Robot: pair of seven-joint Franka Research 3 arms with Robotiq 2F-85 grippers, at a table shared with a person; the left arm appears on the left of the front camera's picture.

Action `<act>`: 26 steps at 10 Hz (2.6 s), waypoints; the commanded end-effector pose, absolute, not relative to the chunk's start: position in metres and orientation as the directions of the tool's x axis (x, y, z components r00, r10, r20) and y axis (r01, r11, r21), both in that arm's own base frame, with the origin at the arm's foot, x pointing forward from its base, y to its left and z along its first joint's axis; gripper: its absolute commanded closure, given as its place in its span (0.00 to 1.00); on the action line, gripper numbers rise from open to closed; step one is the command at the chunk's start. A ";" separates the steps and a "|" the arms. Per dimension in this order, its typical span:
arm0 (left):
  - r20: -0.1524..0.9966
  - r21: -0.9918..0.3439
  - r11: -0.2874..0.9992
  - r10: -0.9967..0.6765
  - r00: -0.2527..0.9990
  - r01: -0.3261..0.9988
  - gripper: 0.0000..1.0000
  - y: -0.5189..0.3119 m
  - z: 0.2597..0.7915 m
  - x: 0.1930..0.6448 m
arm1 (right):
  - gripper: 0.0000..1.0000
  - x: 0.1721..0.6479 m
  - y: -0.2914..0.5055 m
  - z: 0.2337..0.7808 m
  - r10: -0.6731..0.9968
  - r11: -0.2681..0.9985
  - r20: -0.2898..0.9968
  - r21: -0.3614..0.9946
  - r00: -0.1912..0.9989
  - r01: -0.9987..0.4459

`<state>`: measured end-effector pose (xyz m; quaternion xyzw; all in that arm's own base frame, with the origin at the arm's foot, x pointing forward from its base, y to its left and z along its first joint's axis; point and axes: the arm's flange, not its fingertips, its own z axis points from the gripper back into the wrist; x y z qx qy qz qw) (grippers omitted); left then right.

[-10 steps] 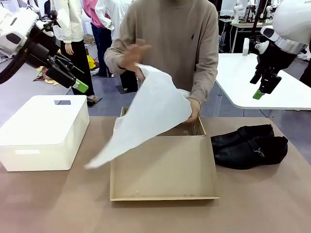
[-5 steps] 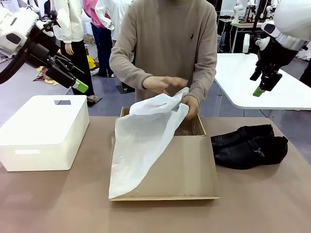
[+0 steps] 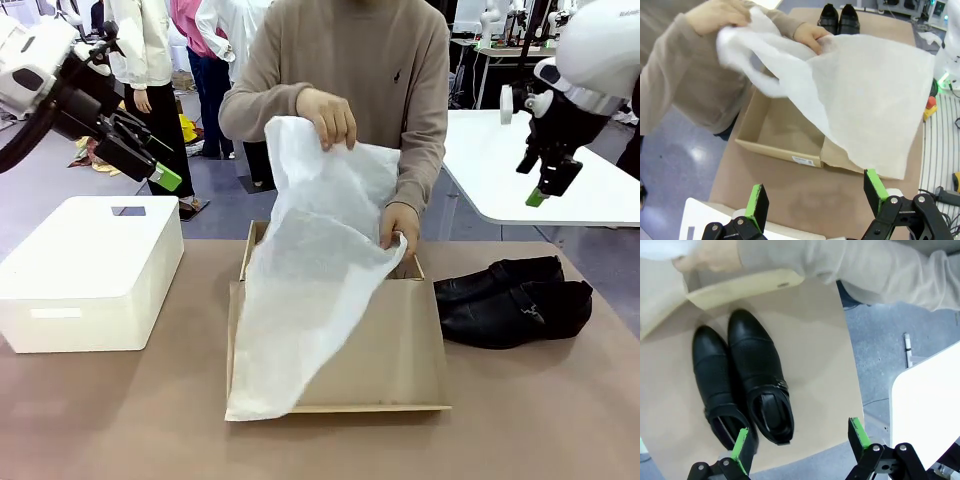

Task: Pack the shoes into the box.
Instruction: Place one shoe of the Shoes into the Shoes Box.

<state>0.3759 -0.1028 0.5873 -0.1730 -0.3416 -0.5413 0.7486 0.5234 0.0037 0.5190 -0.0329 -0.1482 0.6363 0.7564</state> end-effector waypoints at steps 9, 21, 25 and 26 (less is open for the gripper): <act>0.707 0.113 0.341 -0.687 0.166 0.933 0.00 -0.101 0.588 0.376 | 0.00 0.569 -0.030 0.435 0.989 0.113 0.111 -0.160 0.096 -0.981; 0.707 0.113 0.341 -0.687 0.166 0.933 0.00 -0.101 0.588 0.376 | 0.00 0.567 -0.027 0.407 0.991 0.105 0.092 -0.133 0.093 -0.986; 0.707 0.113 0.341 -0.687 0.166 0.933 0.00 -0.101 0.588 0.376 | 0.00 0.571 -0.031 0.391 0.992 0.091 0.097 -0.132 0.078 -0.987; 0.707 0.113 0.341 -0.687 0.166 0.933 0.00 -0.101 0.588 0.376 | 0.00 0.572 -0.032 0.388 0.992 0.091 0.096 -0.133 0.078 -0.987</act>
